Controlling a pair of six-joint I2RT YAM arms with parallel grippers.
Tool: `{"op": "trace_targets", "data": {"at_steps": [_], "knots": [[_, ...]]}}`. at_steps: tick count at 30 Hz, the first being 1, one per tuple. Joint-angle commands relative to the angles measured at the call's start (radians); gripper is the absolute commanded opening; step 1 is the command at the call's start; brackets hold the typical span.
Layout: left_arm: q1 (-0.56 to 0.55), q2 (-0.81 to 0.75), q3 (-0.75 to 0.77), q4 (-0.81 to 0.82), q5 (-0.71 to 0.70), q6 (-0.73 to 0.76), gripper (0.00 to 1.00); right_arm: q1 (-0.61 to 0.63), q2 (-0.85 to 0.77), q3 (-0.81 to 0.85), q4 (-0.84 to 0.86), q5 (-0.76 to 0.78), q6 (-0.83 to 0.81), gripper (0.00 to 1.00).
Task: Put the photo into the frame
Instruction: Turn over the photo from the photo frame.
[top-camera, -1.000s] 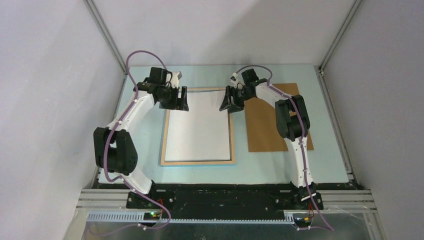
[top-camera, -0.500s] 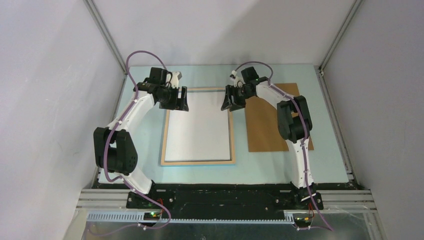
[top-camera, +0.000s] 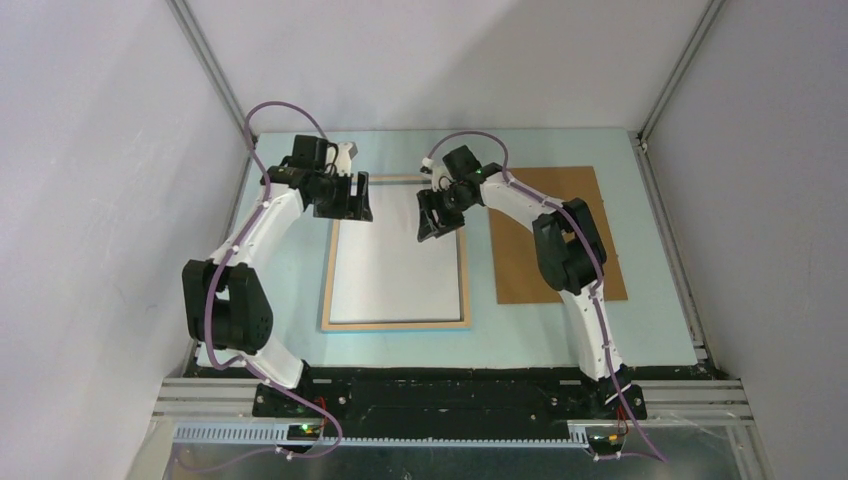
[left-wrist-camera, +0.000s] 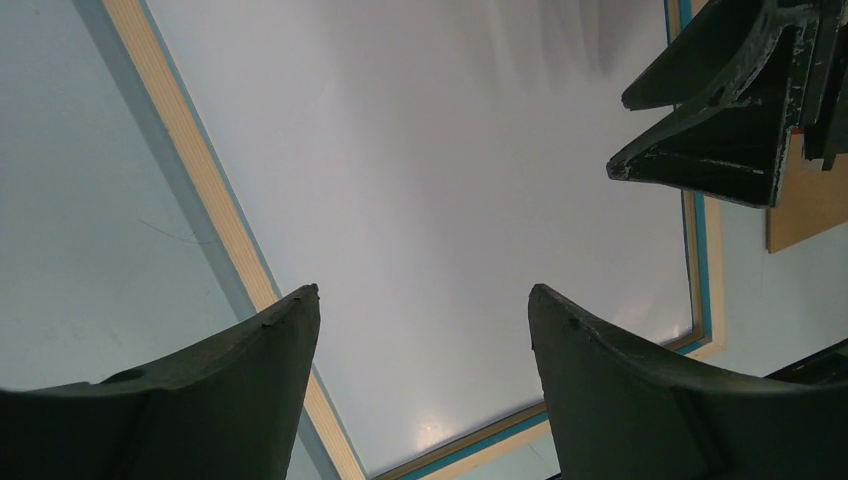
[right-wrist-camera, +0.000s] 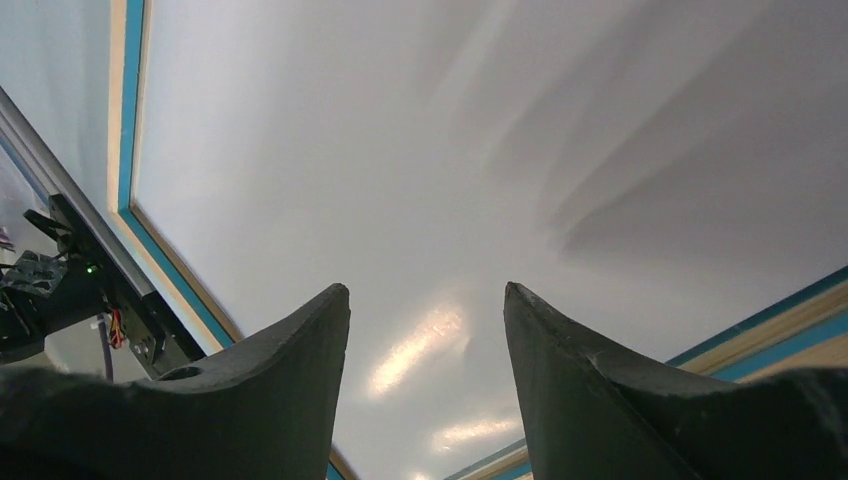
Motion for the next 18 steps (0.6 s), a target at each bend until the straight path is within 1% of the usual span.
{"op": "trace_targets", "data": {"at_steps": [1, 18], "knots": [[0.012, -0.050, -0.004, 0.011, 0.007, 0.027, 0.81, 0.004, 0.016, 0.062, -0.009, 0.042, -0.024, 0.62], [0.016, -0.045, -0.002, 0.012, 0.030, 0.021, 0.81, 0.008, 0.035, 0.041, -0.050, 0.125, -0.055, 0.61]]}}
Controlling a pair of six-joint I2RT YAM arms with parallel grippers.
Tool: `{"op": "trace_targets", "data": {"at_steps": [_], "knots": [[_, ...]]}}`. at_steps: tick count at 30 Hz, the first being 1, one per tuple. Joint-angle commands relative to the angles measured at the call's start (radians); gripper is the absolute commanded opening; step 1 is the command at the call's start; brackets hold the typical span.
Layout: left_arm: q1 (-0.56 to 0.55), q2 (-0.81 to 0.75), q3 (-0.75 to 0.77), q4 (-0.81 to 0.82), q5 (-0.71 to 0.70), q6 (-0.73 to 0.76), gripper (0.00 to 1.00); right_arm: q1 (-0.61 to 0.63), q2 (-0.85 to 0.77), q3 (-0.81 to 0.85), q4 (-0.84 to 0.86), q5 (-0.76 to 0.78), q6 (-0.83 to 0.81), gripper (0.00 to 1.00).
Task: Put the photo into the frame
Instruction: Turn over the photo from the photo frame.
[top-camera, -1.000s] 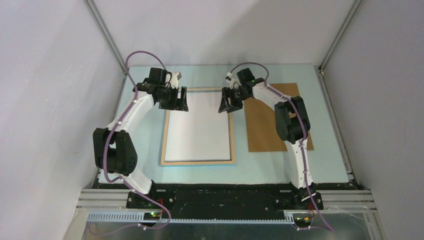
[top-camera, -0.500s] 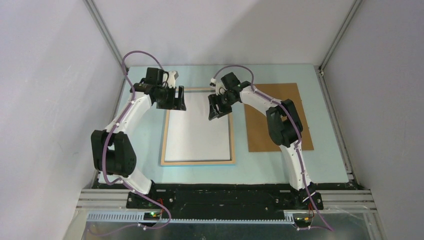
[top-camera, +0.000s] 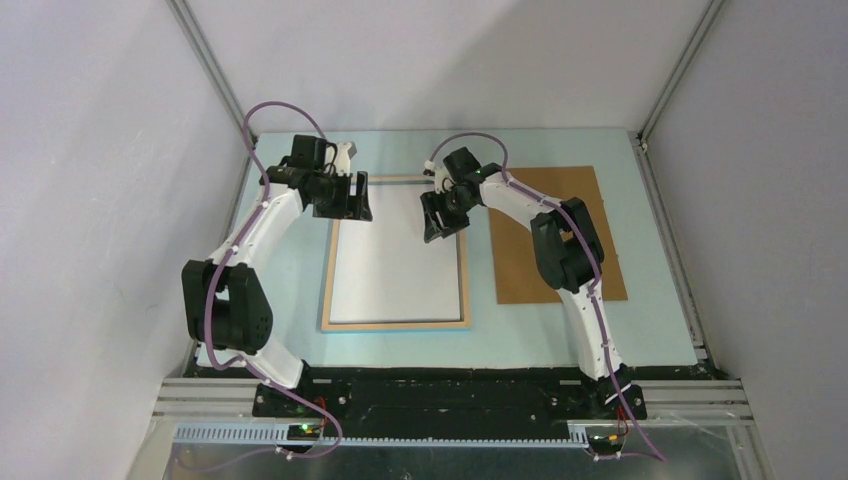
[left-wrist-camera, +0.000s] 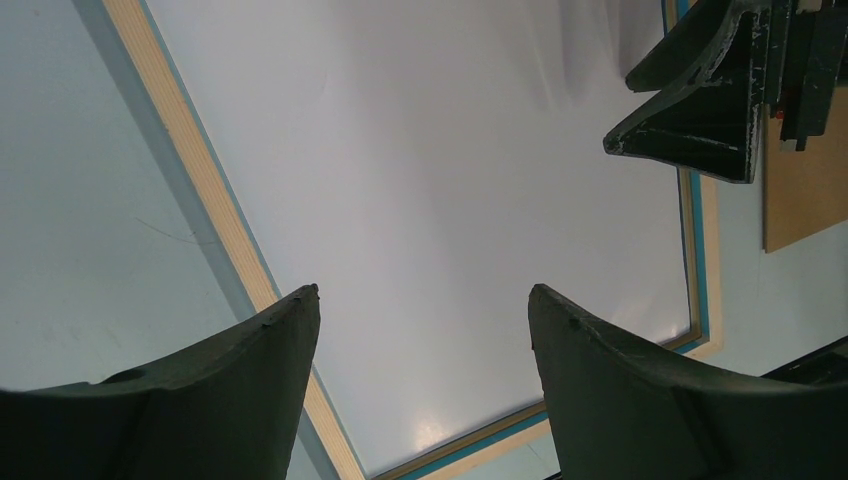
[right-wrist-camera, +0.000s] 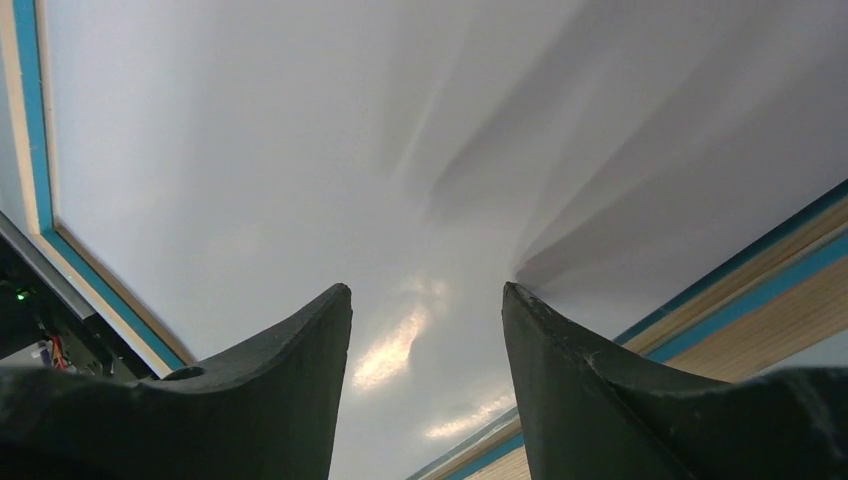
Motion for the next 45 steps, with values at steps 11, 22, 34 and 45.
{"op": "trace_targets", "data": {"at_steps": [11, 22, 34, 45], "knots": [[0.013, -0.043, -0.002, 0.012, 0.027, 0.018, 0.81, -0.001, 0.008, -0.001, -0.027, 0.057, -0.043, 0.61], [0.014, -0.042, -0.003, 0.011, 0.034, 0.016, 0.81, -0.005, 0.004, -0.010, -0.028, 0.057, -0.041, 0.60], [0.018, -0.042, -0.003, 0.012, 0.038, 0.016, 0.81, -0.007, -0.001, -0.010, -0.028, 0.054, -0.037, 0.61], [0.018, -0.046, -0.005, 0.012, 0.038, 0.014, 0.81, -0.010, -0.014, -0.012, -0.028, 0.050, -0.035, 0.62]]}}
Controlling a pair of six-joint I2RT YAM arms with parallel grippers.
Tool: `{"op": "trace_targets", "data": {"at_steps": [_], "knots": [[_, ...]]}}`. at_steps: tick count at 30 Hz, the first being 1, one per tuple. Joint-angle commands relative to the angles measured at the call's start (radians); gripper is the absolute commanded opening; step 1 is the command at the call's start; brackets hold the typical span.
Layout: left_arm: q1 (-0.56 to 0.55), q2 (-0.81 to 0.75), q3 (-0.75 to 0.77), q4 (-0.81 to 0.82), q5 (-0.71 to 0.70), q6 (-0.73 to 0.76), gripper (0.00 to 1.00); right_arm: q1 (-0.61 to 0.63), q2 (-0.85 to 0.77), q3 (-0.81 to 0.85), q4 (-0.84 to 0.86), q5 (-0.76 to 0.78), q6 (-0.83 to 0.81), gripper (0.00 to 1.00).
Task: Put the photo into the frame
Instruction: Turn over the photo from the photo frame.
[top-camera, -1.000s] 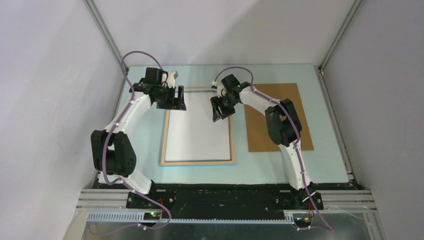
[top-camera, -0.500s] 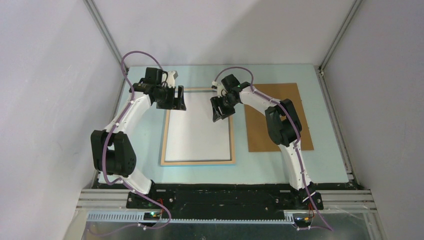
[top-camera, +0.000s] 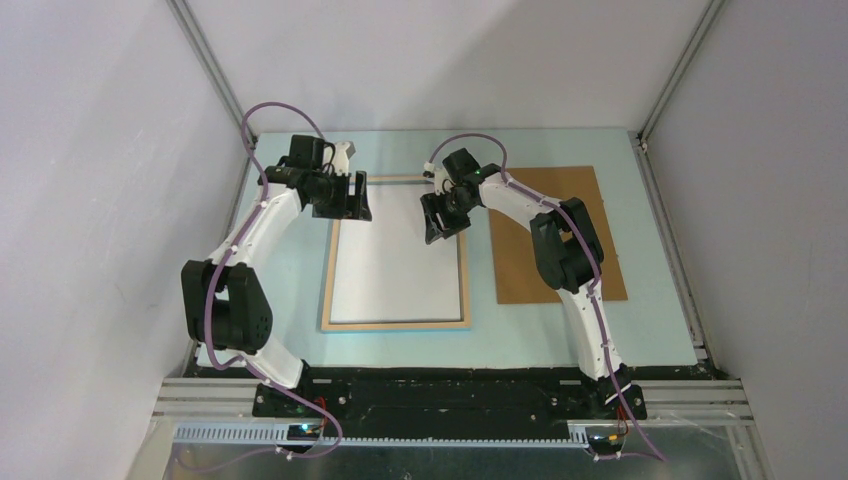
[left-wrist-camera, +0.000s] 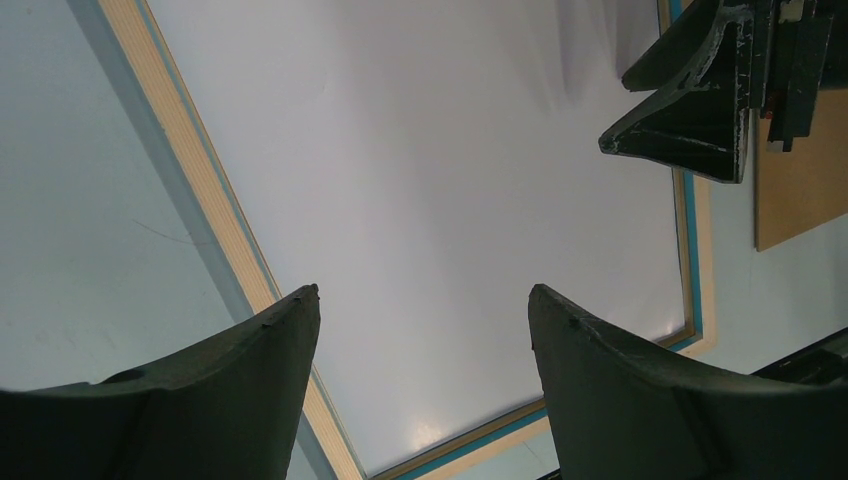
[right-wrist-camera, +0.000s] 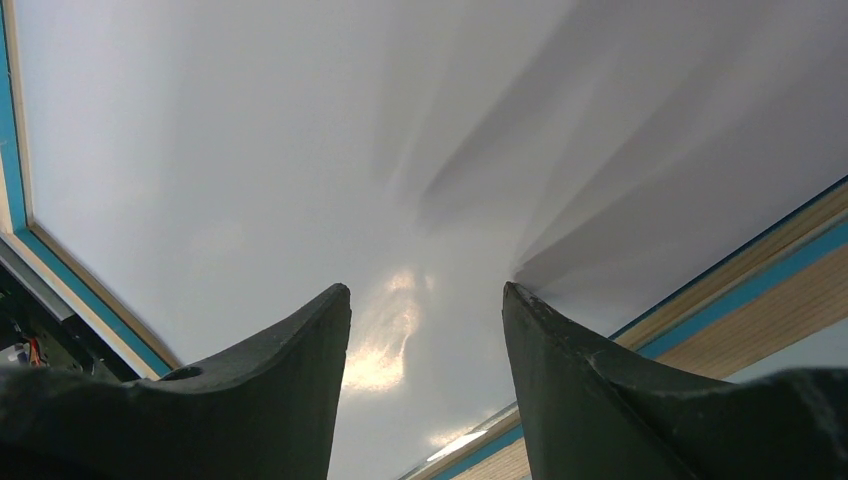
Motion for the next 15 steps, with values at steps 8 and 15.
{"op": "trace_targets", "data": {"at_steps": [8, 15], "knots": [[0.009, -0.047, -0.005, 0.012, 0.019, 0.014, 0.81, -0.011, -0.021, -0.017, -0.013, 0.024, -0.013, 0.63], [0.009, -0.048, -0.005, 0.011, 0.020, 0.015, 0.81, -0.012, -0.026, -0.018, -0.003, 0.012, -0.007, 0.63]]}}
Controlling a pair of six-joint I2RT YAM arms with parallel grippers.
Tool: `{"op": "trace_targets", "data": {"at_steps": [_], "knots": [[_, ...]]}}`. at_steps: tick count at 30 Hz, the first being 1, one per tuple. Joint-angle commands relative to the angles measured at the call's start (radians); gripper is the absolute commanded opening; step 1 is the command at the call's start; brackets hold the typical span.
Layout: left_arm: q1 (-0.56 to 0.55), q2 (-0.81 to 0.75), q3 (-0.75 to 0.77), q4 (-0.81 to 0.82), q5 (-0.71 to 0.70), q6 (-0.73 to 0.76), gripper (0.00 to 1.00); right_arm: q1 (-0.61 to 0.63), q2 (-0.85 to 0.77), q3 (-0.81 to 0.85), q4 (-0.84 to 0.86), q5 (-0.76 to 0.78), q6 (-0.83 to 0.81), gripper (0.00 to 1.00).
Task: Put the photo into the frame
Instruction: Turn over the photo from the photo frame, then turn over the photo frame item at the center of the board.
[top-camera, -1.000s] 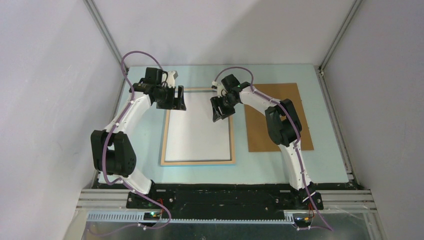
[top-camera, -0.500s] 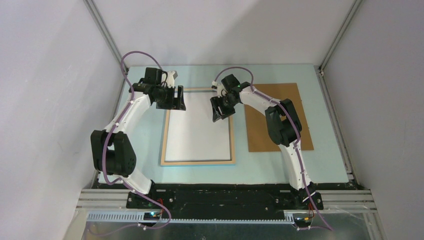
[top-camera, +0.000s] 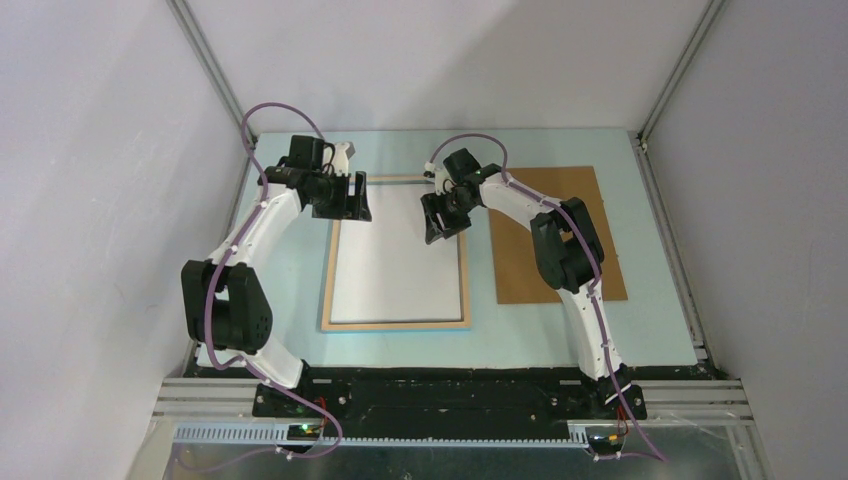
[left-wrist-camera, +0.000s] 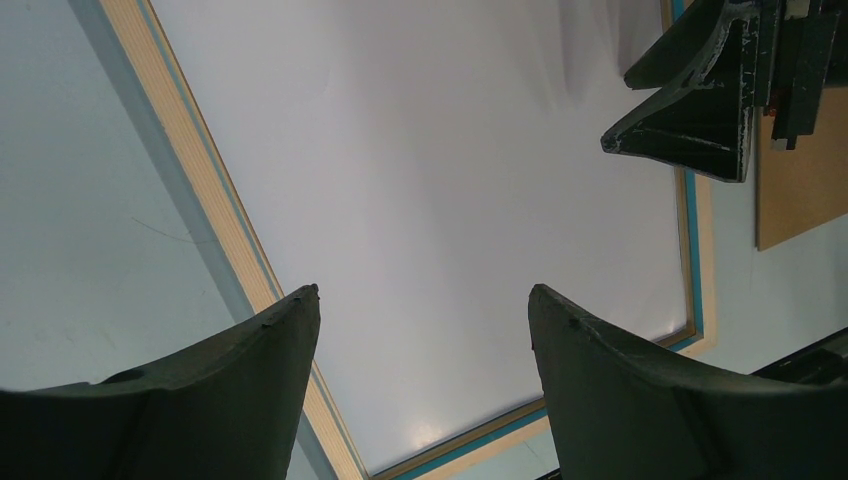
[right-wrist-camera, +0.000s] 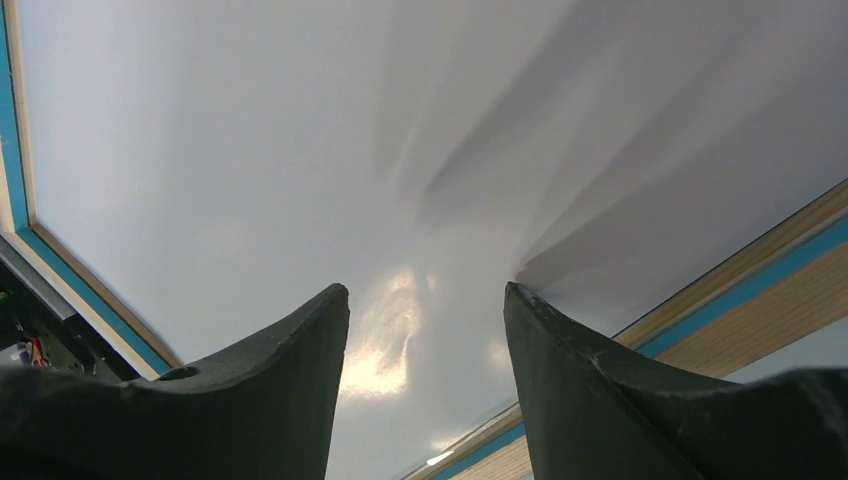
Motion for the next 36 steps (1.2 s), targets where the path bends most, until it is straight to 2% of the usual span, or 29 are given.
{"op": "trace_targets", "data": {"at_steps": [1, 10, 23, 26, 29, 36], "knots": [[0.007, -0.049, -0.002, 0.012, 0.019, 0.015, 0.81, -0.009, -0.027, -0.013, -0.006, 0.012, -0.004, 0.64], [0.007, -0.050, -0.004, 0.012, 0.014, 0.018, 0.81, -0.016, -0.060, 0.015, 0.024, -0.022, 0.022, 0.71], [0.009, -0.051, 0.004, 0.012, 0.012, 0.021, 0.83, -0.092, -0.225, 0.028, 0.034, -0.111, 0.054, 0.77], [0.010, -0.057, 0.004, 0.012, 0.020, 0.022, 0.86, -0.130, -0.291, -0.006, 0.038, -0.107, 0.042, 0.78], [0.010, -0.063, 0.004, 0.012, 0.040, 0.029, 0.98, -0.165, -0.356, -0.078, 0.060, -0.086, 0.022, 0.79], [0.001, -0.053, 0.028, 0.012, 0.141, 0.059, 1.00, -0.310, -0.534, -0.270, 0.109, -0.044, -0.029, 0.83]]}}
